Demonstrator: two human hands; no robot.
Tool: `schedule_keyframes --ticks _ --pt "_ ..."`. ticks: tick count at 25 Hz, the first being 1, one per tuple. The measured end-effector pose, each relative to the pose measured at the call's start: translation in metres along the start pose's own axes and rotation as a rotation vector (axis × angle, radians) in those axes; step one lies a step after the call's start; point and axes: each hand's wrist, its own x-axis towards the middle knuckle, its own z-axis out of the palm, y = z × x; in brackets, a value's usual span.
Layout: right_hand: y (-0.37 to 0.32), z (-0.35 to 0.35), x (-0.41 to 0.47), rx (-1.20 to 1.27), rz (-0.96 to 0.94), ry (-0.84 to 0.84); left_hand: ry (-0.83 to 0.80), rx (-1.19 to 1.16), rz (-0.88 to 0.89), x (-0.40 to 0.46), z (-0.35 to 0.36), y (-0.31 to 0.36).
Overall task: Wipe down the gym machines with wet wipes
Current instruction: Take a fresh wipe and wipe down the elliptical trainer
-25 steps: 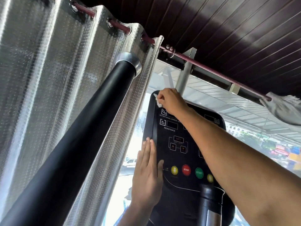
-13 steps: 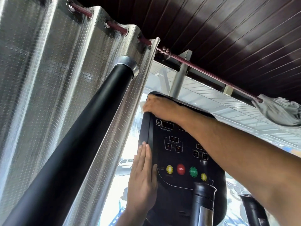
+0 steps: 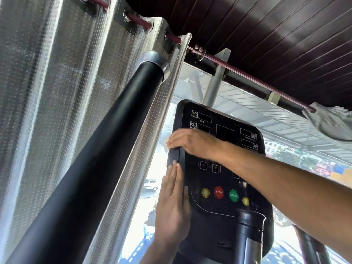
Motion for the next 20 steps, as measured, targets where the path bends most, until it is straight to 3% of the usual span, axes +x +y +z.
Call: schedule_keyframes --ticks 6,11,15,20 --pt "0.045 -0.014 0.038 -0.013 0.313 0.239 -0.007 -0.018 0.007 -0.002 -0.002 0.003" --pt "-0.005 0.023 -0.018 0.169 0.222 0.394 0.003 -0.011 0.031 0.000 -0.001 -0.001" --pt "-0.034 0.042 -0.054 0.340 0.291 0.557 -0.016 -0.016 0.029 -0.002 -0.002 -0.004" --pt "-0.015 0.035 -0.061 0.067 0.259 0.446 0.002 -0.013 0.033 -0.002 -0.002 -0.002"
